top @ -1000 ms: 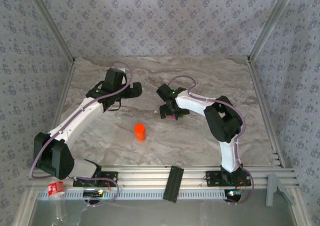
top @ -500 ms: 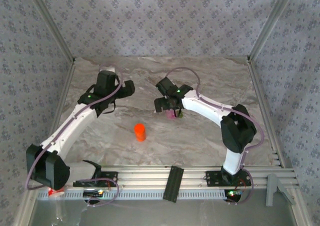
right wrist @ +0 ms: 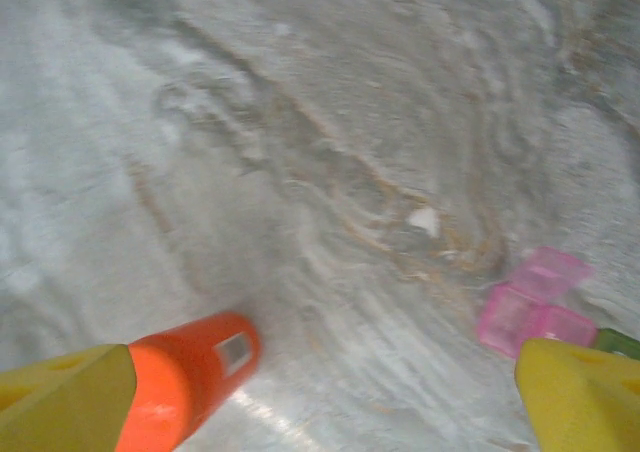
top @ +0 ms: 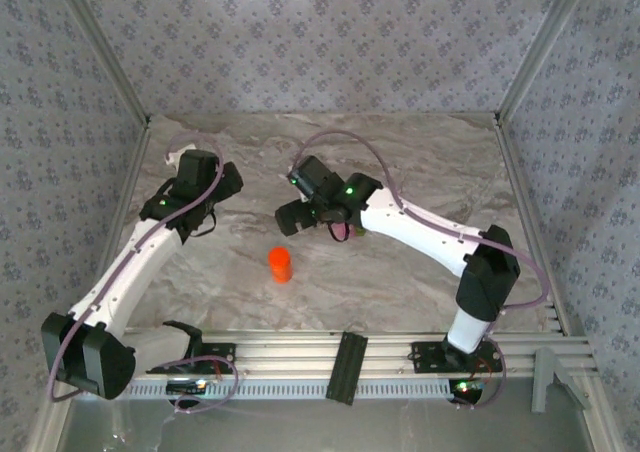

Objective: Sort the pills into containers

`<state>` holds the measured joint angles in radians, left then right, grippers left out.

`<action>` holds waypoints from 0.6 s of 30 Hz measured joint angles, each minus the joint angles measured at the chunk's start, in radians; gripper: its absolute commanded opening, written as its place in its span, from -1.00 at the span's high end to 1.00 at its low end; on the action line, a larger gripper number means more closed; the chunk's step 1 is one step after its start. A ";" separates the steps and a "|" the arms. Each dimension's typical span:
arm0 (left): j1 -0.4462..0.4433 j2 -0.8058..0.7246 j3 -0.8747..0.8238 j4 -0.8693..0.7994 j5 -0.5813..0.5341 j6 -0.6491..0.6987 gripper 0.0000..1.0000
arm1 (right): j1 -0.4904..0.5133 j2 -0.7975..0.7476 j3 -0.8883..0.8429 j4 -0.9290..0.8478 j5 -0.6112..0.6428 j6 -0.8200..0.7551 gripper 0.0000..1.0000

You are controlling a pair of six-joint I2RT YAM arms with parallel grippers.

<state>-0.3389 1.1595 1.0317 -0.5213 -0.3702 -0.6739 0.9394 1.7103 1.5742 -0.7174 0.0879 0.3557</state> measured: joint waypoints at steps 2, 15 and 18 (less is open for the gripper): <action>0.005 -0.021 -0.040 0.002 -0.020 -0.030 -1.00 | 0.030 -0.002 0.022 -0.013 -0.019 -0.009 -0.95; 0.123 -0.124 -0.089 -0.083 0.000 -0.188 -1.00 | 0.096 0.066 0.029 -0.043 -0.092 -0.009 -0.91; 0.124 -0.124 -0.077 -0.111 0.003 -0.223 -1.00 | 0.103 0.124 0.031 -0.043 -0.103 -0.009 -0.90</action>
<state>-0.2150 1.0351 0.9550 -0.6323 -0.3668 -0.8970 1.0420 1.8347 1.6054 -0.7601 -0.0151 0.3470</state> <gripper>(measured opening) 0.997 0.953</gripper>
